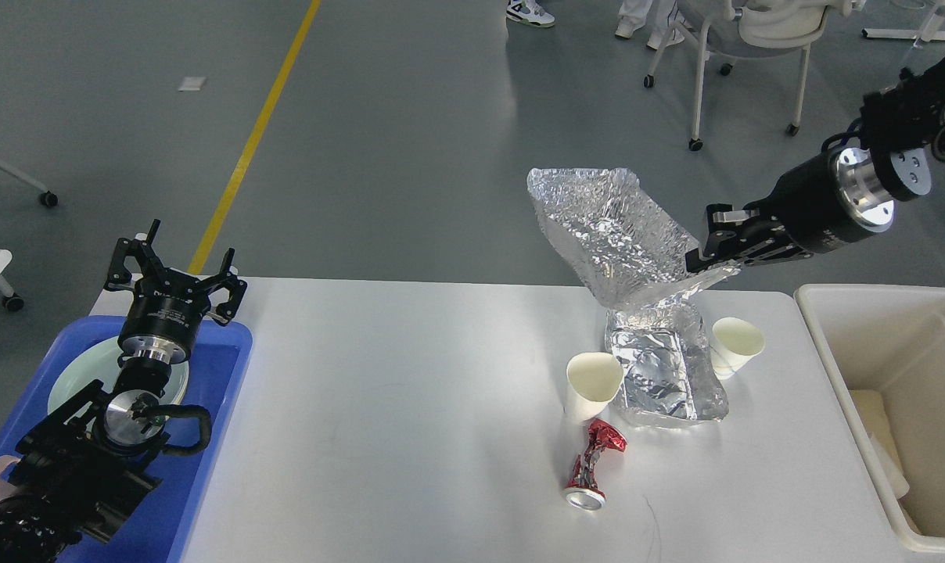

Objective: Tidy desktop
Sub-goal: 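Grasp the foil packet, lift it and drop it into the bin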

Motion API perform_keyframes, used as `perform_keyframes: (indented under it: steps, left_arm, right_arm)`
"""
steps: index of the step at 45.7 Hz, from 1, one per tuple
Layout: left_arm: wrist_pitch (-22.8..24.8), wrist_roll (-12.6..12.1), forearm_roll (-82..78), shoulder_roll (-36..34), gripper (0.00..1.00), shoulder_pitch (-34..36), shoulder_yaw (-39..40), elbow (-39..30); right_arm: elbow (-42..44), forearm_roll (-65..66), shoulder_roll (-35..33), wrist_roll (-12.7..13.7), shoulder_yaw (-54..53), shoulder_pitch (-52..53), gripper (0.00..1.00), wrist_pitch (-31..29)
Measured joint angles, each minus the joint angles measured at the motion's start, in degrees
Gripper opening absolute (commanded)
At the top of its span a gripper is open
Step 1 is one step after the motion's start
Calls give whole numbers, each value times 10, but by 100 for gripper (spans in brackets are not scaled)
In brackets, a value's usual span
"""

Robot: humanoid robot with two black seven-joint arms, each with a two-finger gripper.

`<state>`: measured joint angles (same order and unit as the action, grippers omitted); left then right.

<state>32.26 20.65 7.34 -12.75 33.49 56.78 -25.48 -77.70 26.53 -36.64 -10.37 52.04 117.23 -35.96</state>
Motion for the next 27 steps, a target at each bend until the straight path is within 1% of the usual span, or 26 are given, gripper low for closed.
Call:
perform_keyframes:
  steps: [6,12,18,27]
  left_arm:
    - [0,0,0,0,98,0,0,0]
    - [0,0,0,0,98,0,0,0]
    - [0,0,0,0,98,0,0,0]
    - [0,0,0,0,98,0,0,0]
  right_arm:
    - [-5,1,5,4,3,1,0,4]
    - [52,1,-3,6,8,-46,0,15]
    - [163,-3,-25,6,7,-138,0,36]
    - [380,-31,-41,6,-6,-343,0,106]
